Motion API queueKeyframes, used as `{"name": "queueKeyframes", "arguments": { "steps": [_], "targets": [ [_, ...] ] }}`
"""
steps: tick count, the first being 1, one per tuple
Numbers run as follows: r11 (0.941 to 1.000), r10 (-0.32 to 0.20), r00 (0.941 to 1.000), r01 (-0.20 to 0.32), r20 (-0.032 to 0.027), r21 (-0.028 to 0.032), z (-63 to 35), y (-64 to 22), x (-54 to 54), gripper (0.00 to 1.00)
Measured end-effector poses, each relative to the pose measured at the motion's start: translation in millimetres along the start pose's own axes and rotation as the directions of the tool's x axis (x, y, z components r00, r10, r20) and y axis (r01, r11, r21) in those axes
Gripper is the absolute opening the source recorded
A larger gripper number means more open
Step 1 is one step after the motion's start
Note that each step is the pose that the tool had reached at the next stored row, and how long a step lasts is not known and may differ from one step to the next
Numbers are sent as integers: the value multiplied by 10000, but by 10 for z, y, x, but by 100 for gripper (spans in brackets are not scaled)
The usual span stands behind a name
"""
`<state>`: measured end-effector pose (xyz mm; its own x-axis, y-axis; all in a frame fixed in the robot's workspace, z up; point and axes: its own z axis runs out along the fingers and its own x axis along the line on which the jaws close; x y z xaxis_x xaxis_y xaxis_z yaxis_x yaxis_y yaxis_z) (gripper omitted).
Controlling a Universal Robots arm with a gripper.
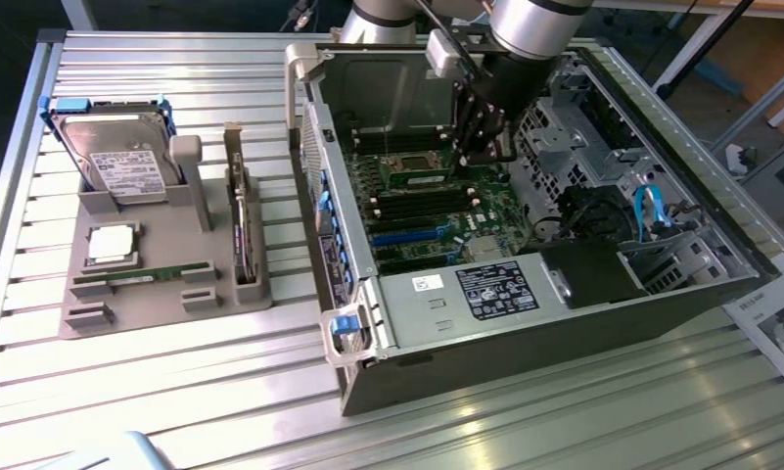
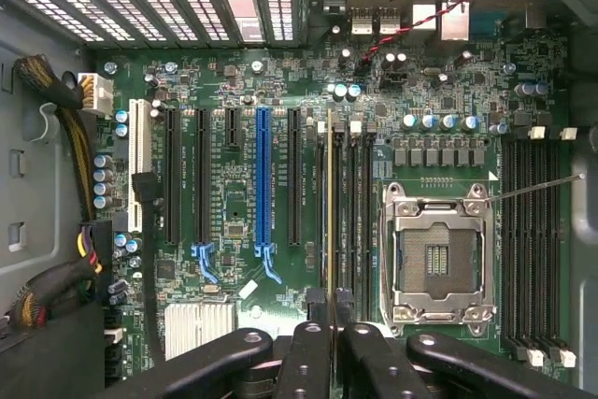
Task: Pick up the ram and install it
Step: 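Insert the ram into the slot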
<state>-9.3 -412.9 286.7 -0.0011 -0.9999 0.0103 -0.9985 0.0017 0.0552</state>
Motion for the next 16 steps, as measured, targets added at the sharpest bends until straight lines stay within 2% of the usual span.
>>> {"name": "queueKeyframes", "arguments": {
  "steps": [9,16],
  "targets": [
    [10000,-1,10000,1,0,1,217,-12,-2,12],
    [10000,1,10000,-1,-2,5,308,-17,-3,12]
  ]
}}
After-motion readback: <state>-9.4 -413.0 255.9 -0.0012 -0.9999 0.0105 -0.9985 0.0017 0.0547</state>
